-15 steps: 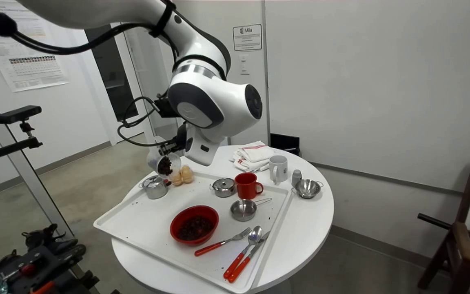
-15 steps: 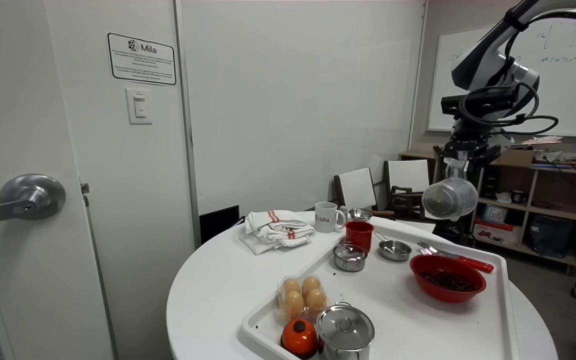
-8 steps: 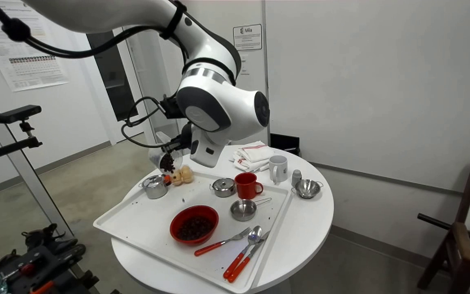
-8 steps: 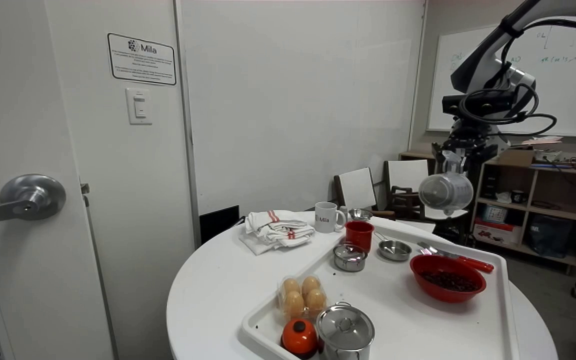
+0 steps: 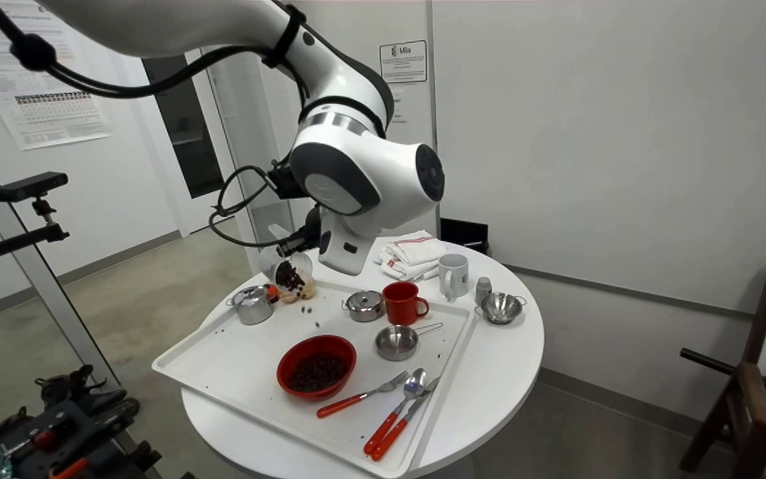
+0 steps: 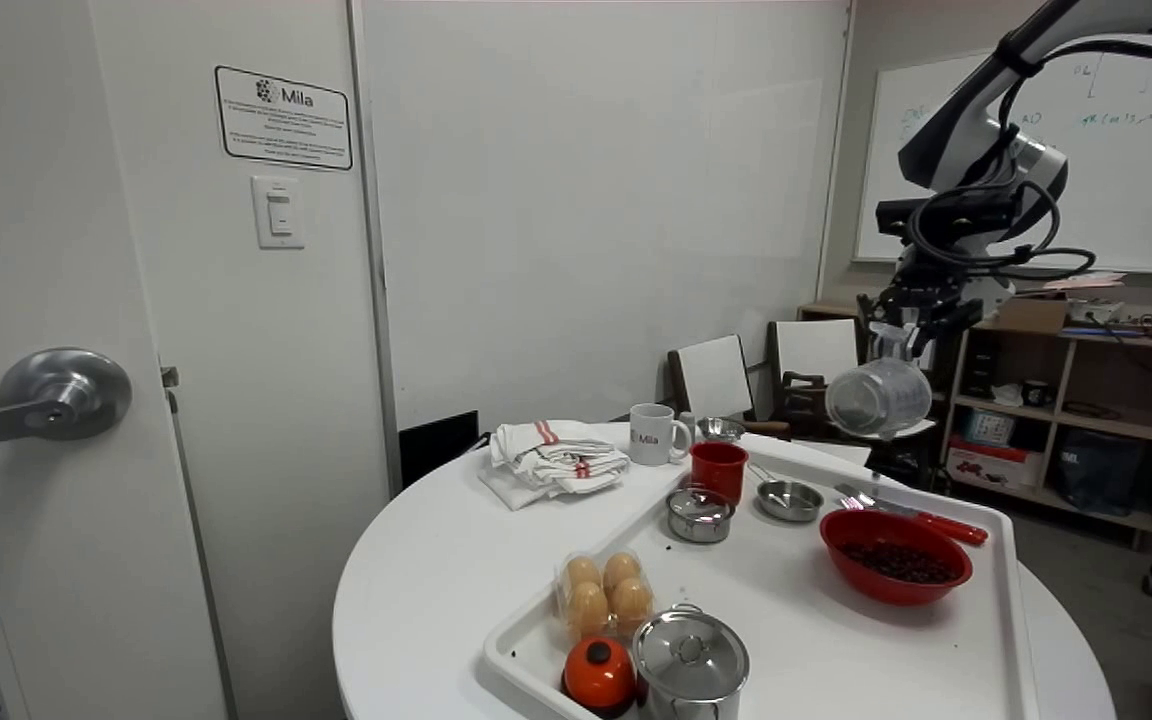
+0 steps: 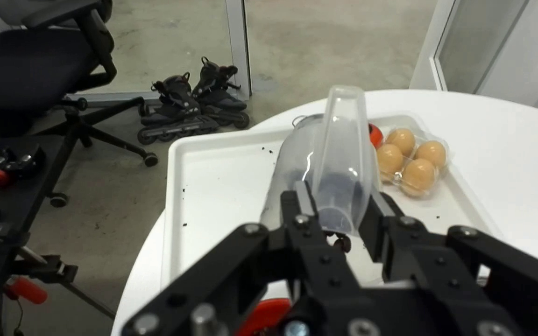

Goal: Pour some of the things in the jug into the red bowl

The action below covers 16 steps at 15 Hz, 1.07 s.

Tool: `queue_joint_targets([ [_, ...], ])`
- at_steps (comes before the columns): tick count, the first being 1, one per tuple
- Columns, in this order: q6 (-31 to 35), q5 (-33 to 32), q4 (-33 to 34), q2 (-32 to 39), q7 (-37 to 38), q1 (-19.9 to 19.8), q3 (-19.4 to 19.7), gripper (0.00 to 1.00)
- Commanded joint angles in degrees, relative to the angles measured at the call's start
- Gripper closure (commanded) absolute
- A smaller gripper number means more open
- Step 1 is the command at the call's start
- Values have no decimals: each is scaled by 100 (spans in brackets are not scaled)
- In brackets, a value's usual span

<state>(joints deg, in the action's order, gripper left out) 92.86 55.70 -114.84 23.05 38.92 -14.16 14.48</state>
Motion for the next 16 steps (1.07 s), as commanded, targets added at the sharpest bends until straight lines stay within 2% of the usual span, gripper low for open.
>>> queue_joint_targets([
  [1, 759, -396, -124, -168, 462, 446, 13, 91],
  [8, 1704, -1682, -219, -163, 1756, 1186, -207, 91],
  [12, 2518, -2727, -551, -350, 2648, 1696, -408, 91],
  [16, 2910, -3956, -820, -567, 3492, 2208, -721, 91],
])
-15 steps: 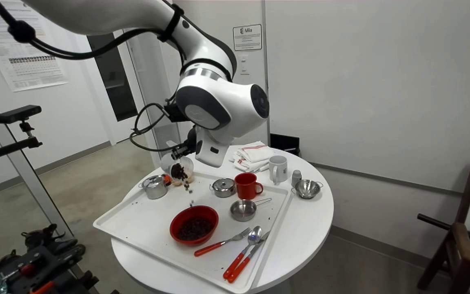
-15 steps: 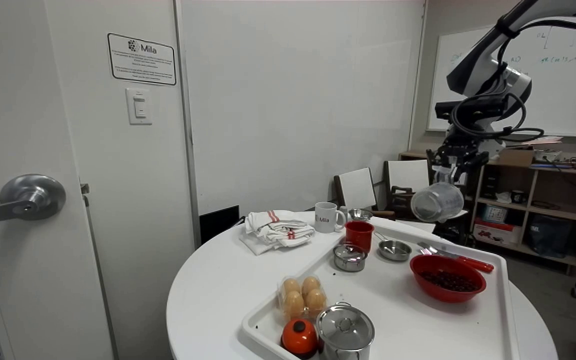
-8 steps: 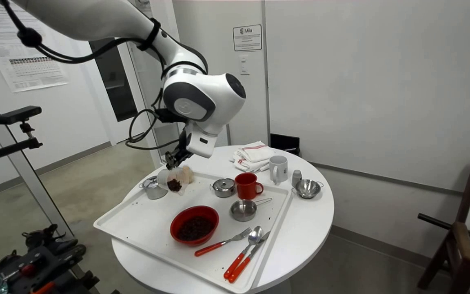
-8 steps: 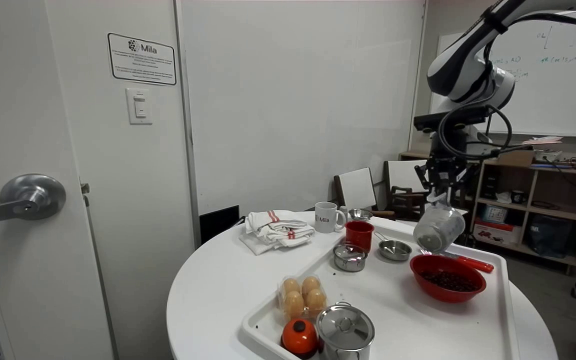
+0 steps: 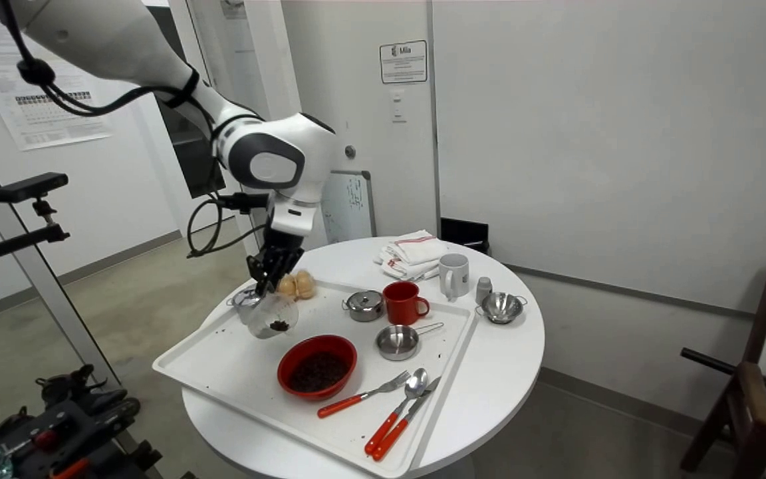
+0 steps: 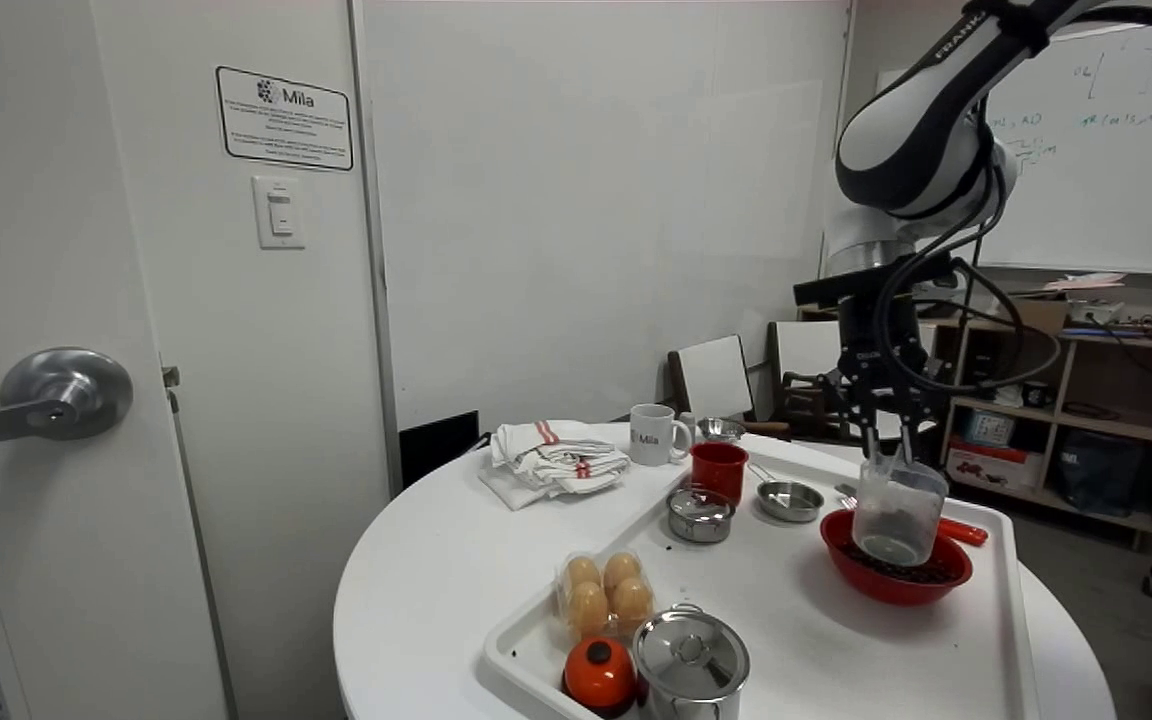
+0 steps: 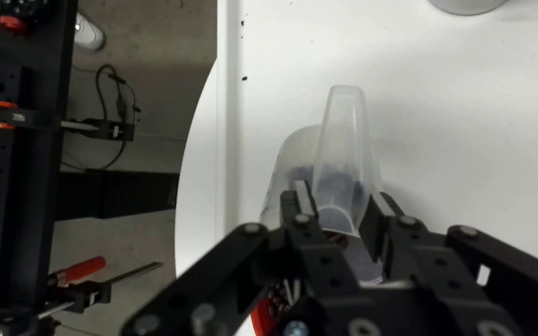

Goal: Pour some of the things in the jug into the red bowl

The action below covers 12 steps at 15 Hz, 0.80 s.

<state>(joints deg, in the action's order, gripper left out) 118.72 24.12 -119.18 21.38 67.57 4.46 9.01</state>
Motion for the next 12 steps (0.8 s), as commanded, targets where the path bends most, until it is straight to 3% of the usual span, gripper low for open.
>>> queue_joint_targets([
  [1, 345, -1084, -431, -467, 826, 472, -269, 91],
  [6, 433, -2174, -495, -809, 1635, 893, -701, 91],
  [12, 1951, -3927, -549, -303, 3463, 1151, -655, 91],
])
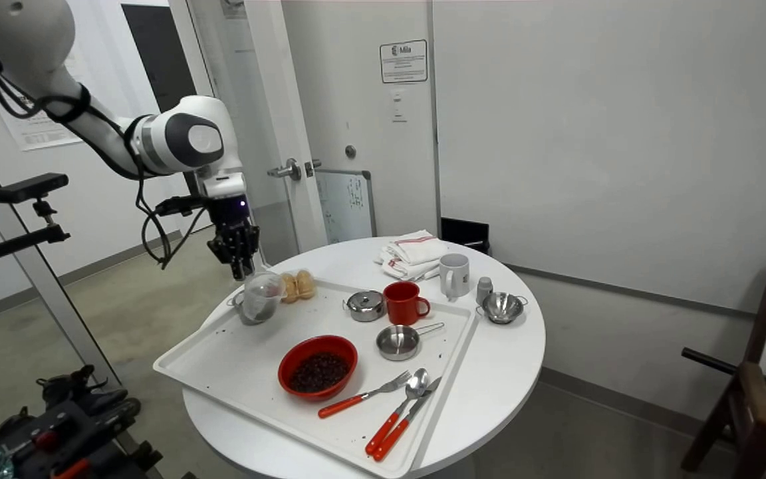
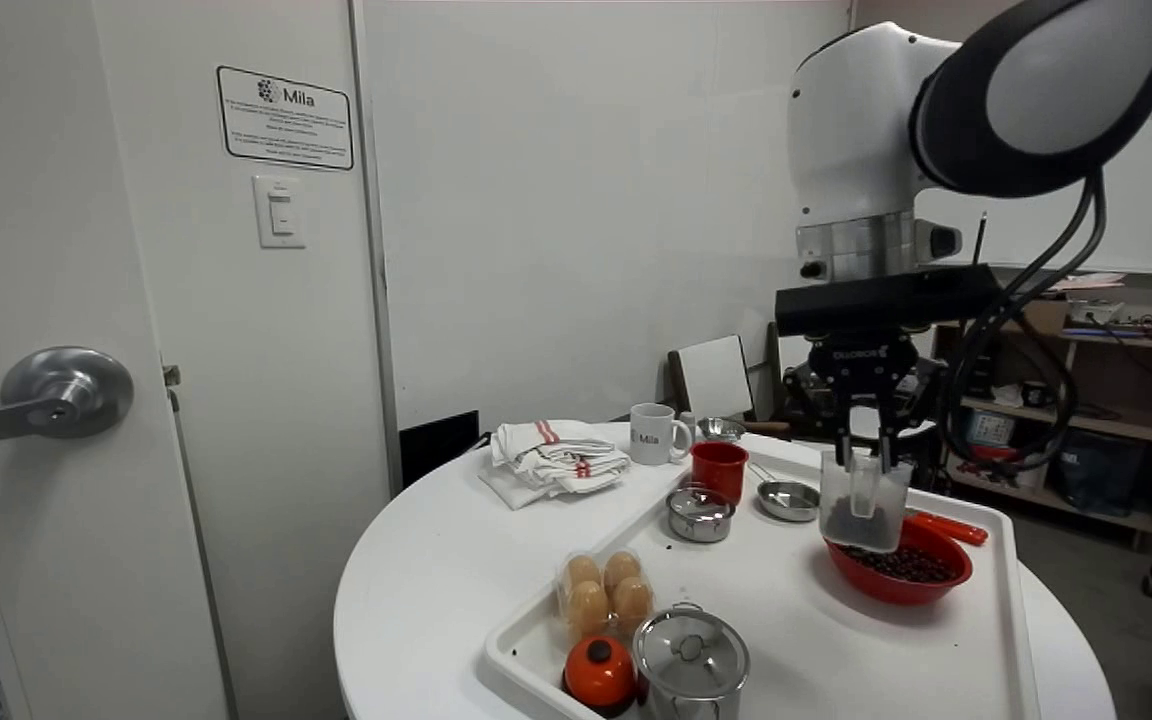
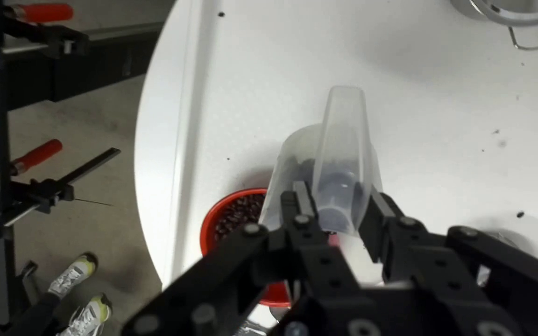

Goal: Pour some of the things in the jug into the red bowl

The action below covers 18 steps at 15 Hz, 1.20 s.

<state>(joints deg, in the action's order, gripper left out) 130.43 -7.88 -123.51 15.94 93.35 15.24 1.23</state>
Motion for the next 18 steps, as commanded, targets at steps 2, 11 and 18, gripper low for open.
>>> queue_joint_targets([
  [2, 1247, -1216, -123, 465, 1569, 122, 288, 91],
  [11, 1722, -2072, -269, 413, 2090, 247, 473, 91],
  [18, 1525, -2635, 57, 678, 2343, 567, 400, 90],
])
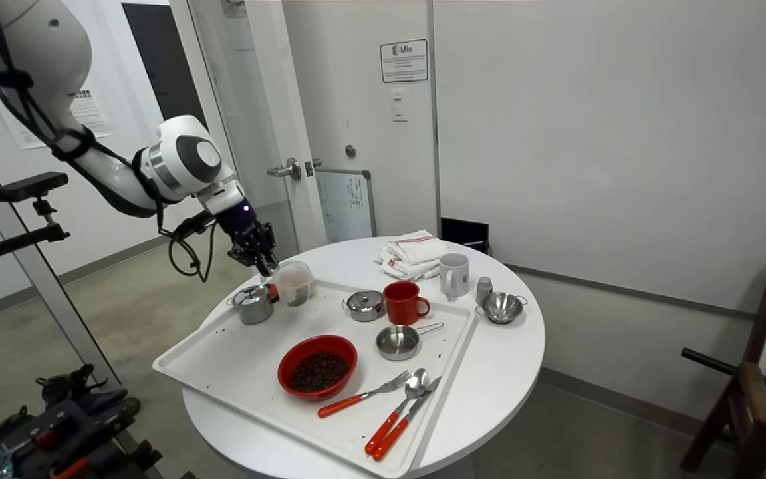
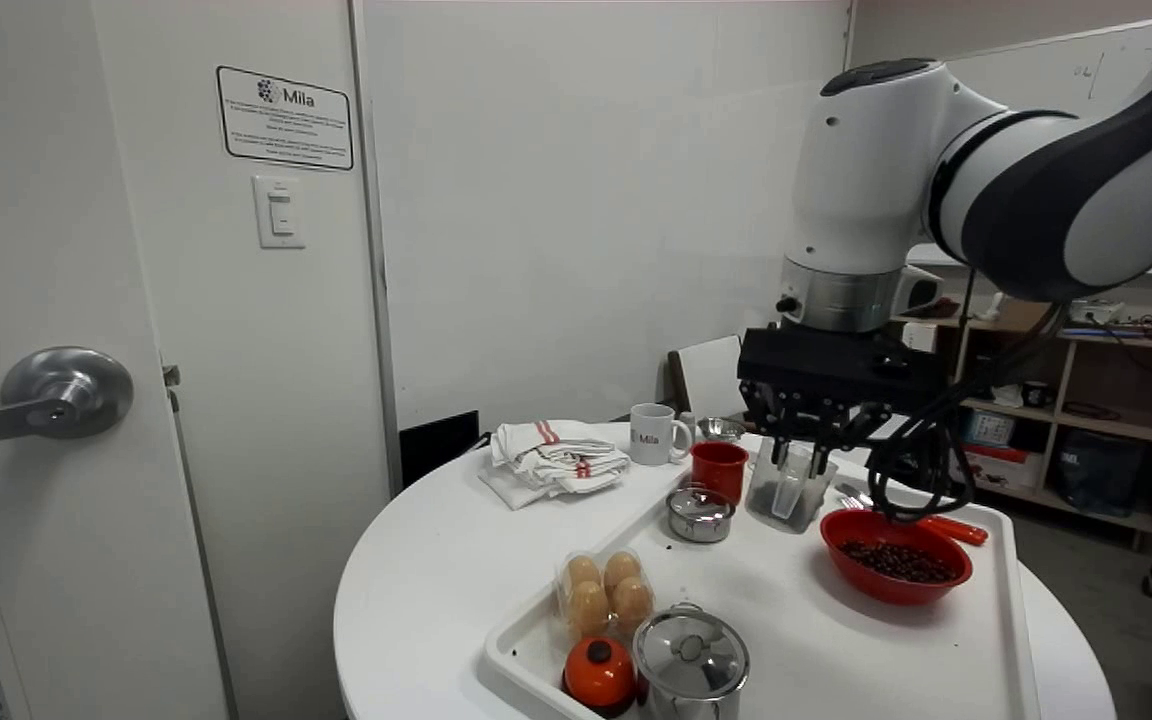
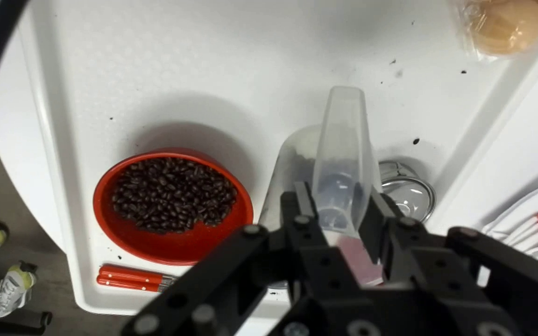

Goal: Pour some of the things in the jug into the red bowl

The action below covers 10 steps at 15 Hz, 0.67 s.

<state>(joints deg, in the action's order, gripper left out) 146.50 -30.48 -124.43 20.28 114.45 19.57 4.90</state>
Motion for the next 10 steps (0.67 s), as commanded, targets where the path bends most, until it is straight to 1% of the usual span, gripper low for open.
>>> queue_joint_targets([
  [1, -111, -425, 191, 365, 230, 150, 20, 90],
  [4, -197, -607, 340, 794, 247, 241, 44, 90],
  [10, -364, -623, 587, 1458, 148, 460, 30, 91],
])
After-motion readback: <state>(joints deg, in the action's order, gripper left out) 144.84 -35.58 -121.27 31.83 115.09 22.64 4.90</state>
